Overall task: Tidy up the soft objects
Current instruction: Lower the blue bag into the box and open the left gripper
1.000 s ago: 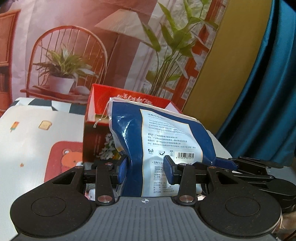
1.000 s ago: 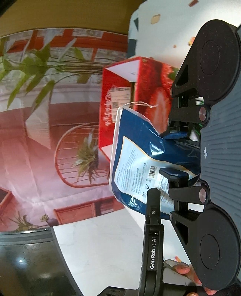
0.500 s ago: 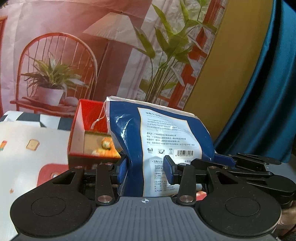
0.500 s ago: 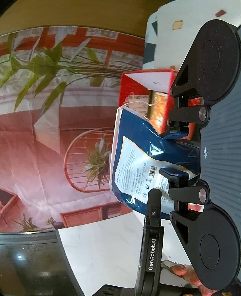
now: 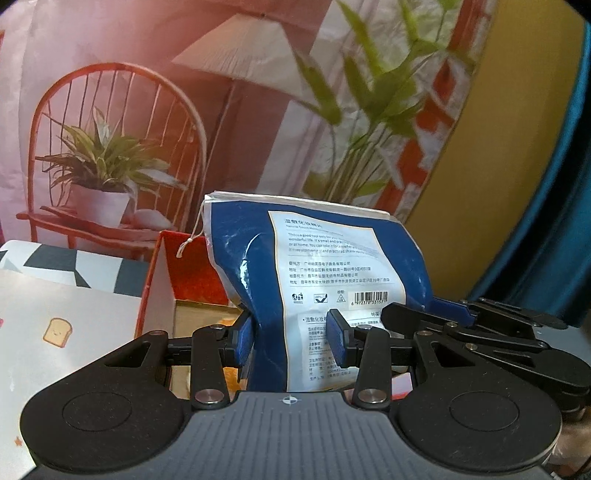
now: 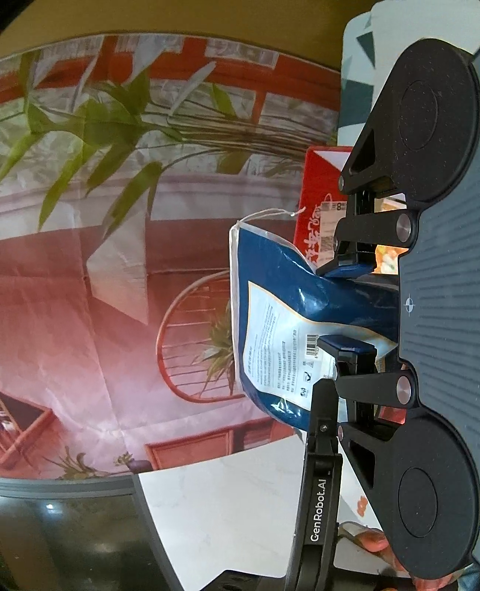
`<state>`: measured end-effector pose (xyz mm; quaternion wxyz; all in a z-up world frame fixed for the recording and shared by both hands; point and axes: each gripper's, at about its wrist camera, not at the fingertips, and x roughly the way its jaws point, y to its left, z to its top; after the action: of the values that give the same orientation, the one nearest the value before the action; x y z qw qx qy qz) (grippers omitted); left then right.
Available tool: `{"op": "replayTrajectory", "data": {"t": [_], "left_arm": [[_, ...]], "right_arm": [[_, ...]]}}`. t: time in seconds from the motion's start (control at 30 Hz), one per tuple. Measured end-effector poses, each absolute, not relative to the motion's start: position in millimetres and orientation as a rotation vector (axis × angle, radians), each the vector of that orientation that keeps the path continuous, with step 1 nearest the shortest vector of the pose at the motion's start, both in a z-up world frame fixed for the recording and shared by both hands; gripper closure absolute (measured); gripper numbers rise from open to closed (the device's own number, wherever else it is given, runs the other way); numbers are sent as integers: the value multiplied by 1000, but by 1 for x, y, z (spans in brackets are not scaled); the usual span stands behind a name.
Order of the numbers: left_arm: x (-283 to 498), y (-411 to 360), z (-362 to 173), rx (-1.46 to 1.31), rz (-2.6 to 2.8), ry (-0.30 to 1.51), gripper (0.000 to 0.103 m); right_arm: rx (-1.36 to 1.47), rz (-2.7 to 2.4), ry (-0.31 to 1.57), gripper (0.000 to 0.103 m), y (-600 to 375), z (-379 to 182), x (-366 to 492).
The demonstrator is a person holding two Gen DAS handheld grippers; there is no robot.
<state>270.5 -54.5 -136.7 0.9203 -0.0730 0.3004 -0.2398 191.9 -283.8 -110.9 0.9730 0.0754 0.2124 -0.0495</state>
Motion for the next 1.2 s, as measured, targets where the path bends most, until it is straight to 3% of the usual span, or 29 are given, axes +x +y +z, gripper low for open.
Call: {"op": "replayTrajectory", "data": {"t": [0.53, 1.2], "left_arm": [[333, -70, -185, -79, -446, 789, 60], [340, -66, -217, -40, -421, 944, 59]], "right_arm": [[245, -113, 545, 73, -316, -178, 254], [461, -134, 769, 73, -323, -232, 273]]}}
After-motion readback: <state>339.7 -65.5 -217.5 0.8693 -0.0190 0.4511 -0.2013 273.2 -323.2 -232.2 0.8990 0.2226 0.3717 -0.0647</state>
